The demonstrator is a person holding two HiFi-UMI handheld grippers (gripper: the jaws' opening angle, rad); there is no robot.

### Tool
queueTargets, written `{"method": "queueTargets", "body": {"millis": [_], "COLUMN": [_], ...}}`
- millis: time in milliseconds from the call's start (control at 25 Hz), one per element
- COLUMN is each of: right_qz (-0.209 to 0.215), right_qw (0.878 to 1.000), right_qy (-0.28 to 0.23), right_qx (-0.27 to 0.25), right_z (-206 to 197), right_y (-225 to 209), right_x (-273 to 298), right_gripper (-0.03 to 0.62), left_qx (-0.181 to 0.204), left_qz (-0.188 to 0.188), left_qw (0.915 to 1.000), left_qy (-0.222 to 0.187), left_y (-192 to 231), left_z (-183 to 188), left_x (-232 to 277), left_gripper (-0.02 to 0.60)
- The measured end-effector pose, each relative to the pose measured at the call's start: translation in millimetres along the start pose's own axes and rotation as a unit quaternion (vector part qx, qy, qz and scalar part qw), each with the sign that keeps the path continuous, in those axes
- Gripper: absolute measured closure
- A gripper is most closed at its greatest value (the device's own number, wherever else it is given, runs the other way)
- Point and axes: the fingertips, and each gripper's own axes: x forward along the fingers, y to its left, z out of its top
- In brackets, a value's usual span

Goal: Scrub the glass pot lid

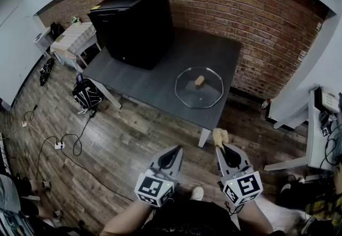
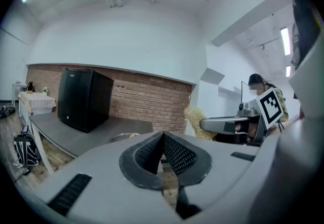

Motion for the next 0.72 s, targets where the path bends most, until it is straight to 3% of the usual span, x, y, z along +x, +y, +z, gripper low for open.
{"method": "queueTargets", "body": {"millis": [720], "right_qz": [0.007], "right_qw": [1.000], "right_qy": [-0.008], "right_qx": [-0.004], "right_z": [5.3], "right_y": [5.8], "right_x": [15.0], "right_gripper": [0.553], "left_qx": [0.004], "left_qz": [0.003], "left_qw": [1.0000], "left_qy": [0.003], "left_y": [13.1], "left_z": [4.0], "left_x": [-1.7], "left_gripper": [0.551]}}
